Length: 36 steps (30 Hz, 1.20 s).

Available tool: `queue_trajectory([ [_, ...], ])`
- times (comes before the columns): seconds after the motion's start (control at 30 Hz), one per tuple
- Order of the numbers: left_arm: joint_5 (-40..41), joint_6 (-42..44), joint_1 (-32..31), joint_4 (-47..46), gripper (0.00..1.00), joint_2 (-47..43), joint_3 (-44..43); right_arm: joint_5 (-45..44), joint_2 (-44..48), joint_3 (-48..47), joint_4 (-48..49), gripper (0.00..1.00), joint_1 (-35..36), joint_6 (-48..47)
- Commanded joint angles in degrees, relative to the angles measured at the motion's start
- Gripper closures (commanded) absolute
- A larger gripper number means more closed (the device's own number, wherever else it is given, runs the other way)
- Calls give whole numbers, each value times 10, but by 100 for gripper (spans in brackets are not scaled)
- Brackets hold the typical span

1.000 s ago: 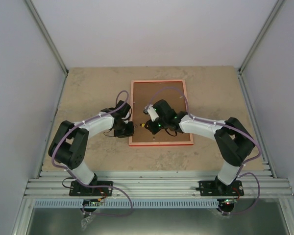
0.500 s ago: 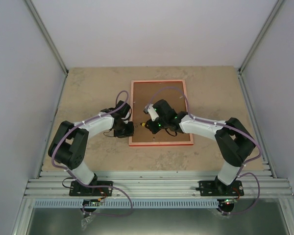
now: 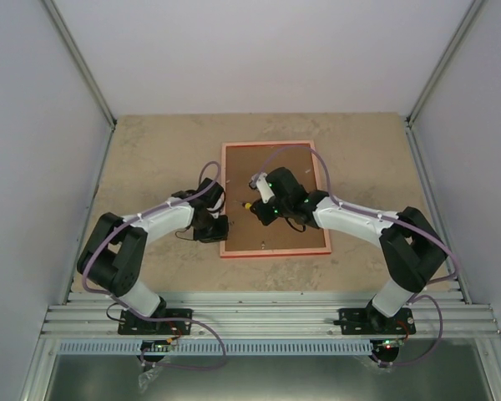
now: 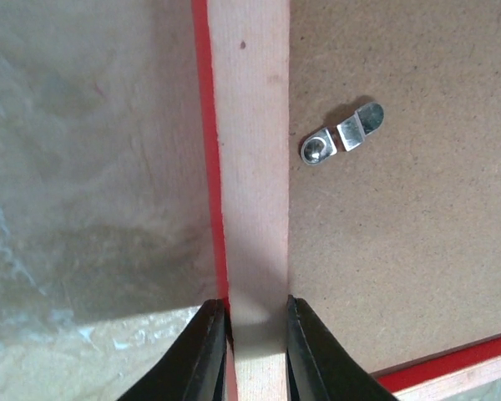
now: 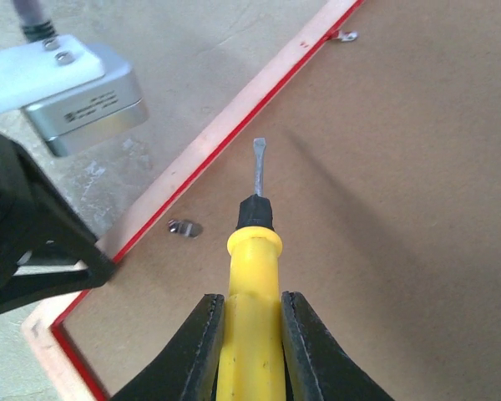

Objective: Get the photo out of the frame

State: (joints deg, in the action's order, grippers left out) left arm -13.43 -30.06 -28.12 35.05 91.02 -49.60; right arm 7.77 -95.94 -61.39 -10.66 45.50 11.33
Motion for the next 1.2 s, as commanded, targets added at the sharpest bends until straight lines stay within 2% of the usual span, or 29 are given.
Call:
queue_trajectory([
  [0.0,-25,8,-23,38,80,-20,23,-22,19,11,15,99,-6,-7],
  [0.2,-17,-6,-25,49,75,-59,38,-26,25,13,15,100,-12,-9],
  [0.3,11,-12,-26,56,68,-69,21,-27,26,14,15,100,-16,-11],
  [0.4,43,-9,-23,69,56,-65,-10,-28,27,13,14,100,-19,-12],
  [0.57,66,2,13,67,44,-43,-58,-31,26,11,17,100,-29,-17],
  [0.9,72,38,45,44,40,73,-161,-26,8,2,37,100,-42,-13],
  [1.17,97,65,57,49,42,155,-223,-9,-33,-40,43,100,-44,-16],
])
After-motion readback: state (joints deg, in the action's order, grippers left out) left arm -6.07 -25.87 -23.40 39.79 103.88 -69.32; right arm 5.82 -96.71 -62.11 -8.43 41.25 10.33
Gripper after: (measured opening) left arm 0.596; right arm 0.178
